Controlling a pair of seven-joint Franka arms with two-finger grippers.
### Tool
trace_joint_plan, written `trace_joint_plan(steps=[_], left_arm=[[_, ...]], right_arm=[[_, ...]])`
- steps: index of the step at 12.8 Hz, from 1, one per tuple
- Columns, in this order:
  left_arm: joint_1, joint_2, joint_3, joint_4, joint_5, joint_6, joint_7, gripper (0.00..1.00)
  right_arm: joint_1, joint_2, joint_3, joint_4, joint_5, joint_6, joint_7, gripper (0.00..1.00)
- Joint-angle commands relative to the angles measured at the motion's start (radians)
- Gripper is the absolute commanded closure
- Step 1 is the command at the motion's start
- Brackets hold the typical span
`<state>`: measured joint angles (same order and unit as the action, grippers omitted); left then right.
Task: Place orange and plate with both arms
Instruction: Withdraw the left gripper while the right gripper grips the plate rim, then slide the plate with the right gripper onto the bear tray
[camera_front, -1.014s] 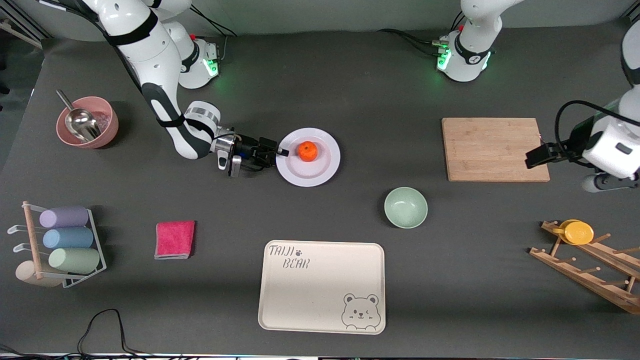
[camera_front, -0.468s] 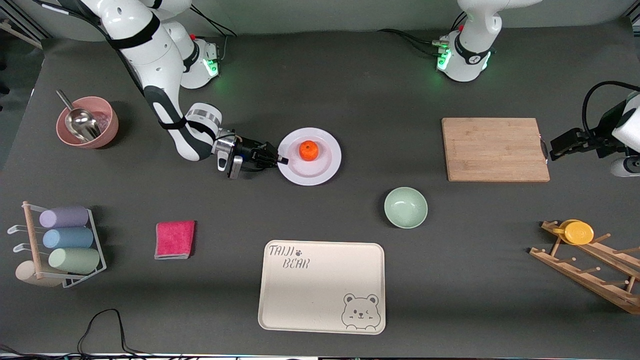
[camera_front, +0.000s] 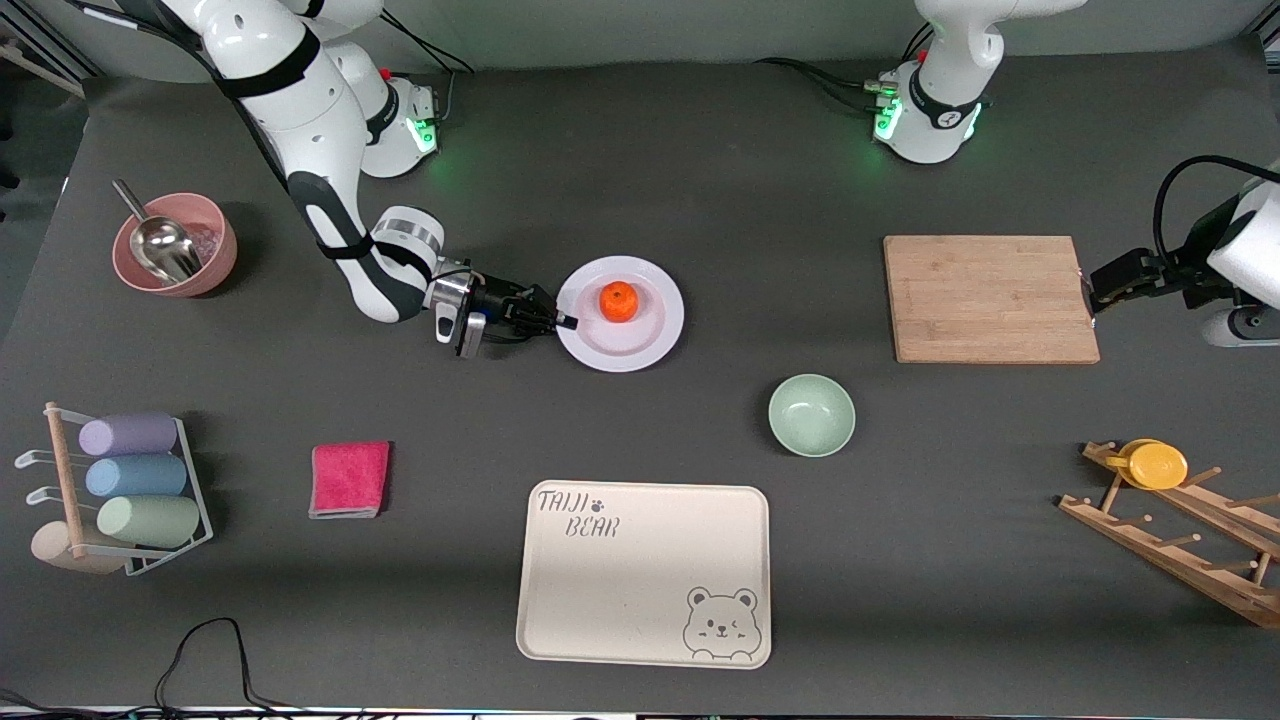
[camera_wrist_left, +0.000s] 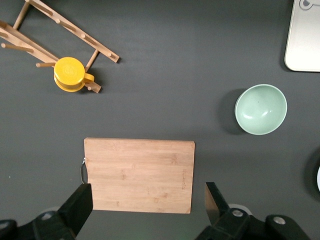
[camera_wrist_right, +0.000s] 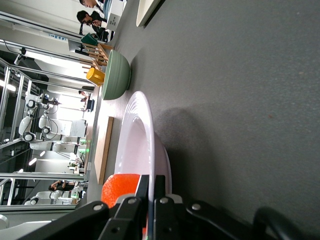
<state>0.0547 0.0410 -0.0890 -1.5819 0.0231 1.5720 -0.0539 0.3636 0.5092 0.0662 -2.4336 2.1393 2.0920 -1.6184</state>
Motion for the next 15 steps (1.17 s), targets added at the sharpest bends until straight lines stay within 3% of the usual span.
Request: trace_joint_plan(steps=[1, 9, 13, 15], left_arm=[[-0.016, -0.015, 0.017, -0.001, -0.009, -0.021, 0.037, 0.00], [-0.013, -0.012, 0.020, 0.032, -0.026, -0.056, 0.063, 0.00], [-0.016, -0.010, 0.017, 0.037, -0.029, -0.069, 0.049, 0.00], [-0.018, -0.010, 0.017, 0.037, -0.029, -0.069, 0.048, 0.00]], right_arm=[[-0.006, 0.006, 0.001, 0.011, 0.027, -0.036, 0.075, 1.00], [-0.026, -0.095, -0.003, 0.039, 0.016, -0.101, 0.254, 1.00], [-0.044, -0.077, -0.009, 0.194, -0.038, -0.096, 0.400, 1.00], [-0.051, -0.022, -0.012, 0.308, -0.053, -0.086, 0.460, 1.00]])
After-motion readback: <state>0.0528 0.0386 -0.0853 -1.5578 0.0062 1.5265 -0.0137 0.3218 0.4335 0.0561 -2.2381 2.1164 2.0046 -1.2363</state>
